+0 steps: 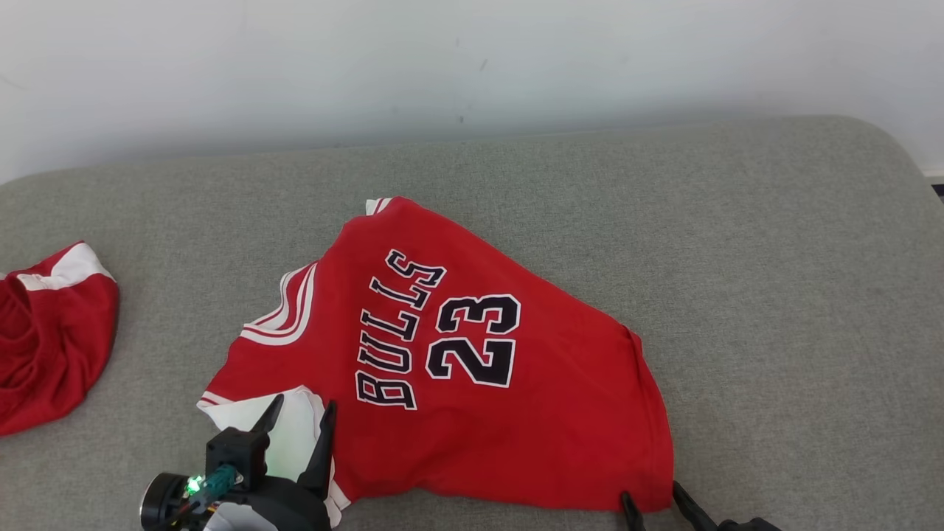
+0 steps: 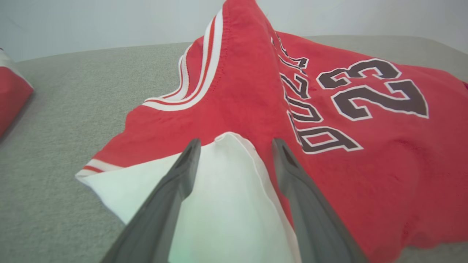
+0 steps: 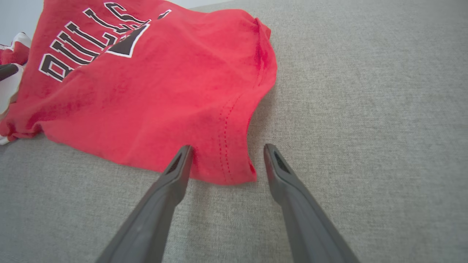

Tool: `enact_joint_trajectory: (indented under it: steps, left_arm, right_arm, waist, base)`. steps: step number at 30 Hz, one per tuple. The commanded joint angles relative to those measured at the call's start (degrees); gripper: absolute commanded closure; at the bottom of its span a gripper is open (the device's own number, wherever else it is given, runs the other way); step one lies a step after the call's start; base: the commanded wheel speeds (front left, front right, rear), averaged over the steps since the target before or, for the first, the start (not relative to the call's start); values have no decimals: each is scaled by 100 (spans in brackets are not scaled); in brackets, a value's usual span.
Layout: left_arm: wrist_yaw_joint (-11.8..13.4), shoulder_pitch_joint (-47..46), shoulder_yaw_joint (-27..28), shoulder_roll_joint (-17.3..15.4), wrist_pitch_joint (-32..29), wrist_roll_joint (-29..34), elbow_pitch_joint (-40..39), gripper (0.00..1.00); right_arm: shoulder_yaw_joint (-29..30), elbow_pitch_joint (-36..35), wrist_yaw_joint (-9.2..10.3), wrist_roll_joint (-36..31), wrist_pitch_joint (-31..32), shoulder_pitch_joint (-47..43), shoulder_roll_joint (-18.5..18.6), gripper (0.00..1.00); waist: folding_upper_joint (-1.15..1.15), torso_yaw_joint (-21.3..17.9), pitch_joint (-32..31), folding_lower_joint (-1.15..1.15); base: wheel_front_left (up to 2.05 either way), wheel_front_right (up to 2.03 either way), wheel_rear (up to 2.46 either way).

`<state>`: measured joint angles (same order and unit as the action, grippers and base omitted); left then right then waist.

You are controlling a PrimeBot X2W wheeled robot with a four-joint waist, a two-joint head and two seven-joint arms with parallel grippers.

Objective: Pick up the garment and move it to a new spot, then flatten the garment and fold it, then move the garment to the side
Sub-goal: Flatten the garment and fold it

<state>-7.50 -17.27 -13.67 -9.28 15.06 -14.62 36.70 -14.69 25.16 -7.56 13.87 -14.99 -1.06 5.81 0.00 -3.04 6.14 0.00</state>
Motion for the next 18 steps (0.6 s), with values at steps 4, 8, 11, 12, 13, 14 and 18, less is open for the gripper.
enact_joint_trajectory:
  steps: [4,8,11,12,13,14,18]
  left_arm:
    - [5,-295,-69,34,16,-55,368,0]
    - [6,-445,-108,44,17,-139,708,44]
    - [6,-556,-72,27,17,-198,830,100]
    - [6,-554,-18,25,17,-223,808,100]
    - [5,-546,21,25,16,-240,775,100]
    - [6,-520,44,18,17,-245,743,100]
    - [5,-303,186,53,16,-354,482,100]
  right_arm:
    - [-114,151,15,53,-24,175,19,0]
    - [-184,305,16,37,-24,297,-36,0]
    - [-270,496,16,34,-18,473,-62,19]
    - [-302,555,16,59,-18,526,-79,65]
    - [-328,635,15,94,-17,573,-98,100]
    - [-338,687,16,131,-16,618,-119,100]
    - [-428,755,16,245,-16,695,-166,100]
  waist:
    - [0,-36,29,0]
    - [0,-79,52,0]
    - [0,-119,87,0]
    - [0,-129,96,0]
    - [0,-129,102,0]
    - [0,-127,101,0]
    - [0,-104,48,0]
  base:
    - [0,0,0]
    - [0,0,0]
    - [0,0,0]
    - [0,0,0]
    - [0,0,0]
    - [0,0,0]
    - [0,0,0]
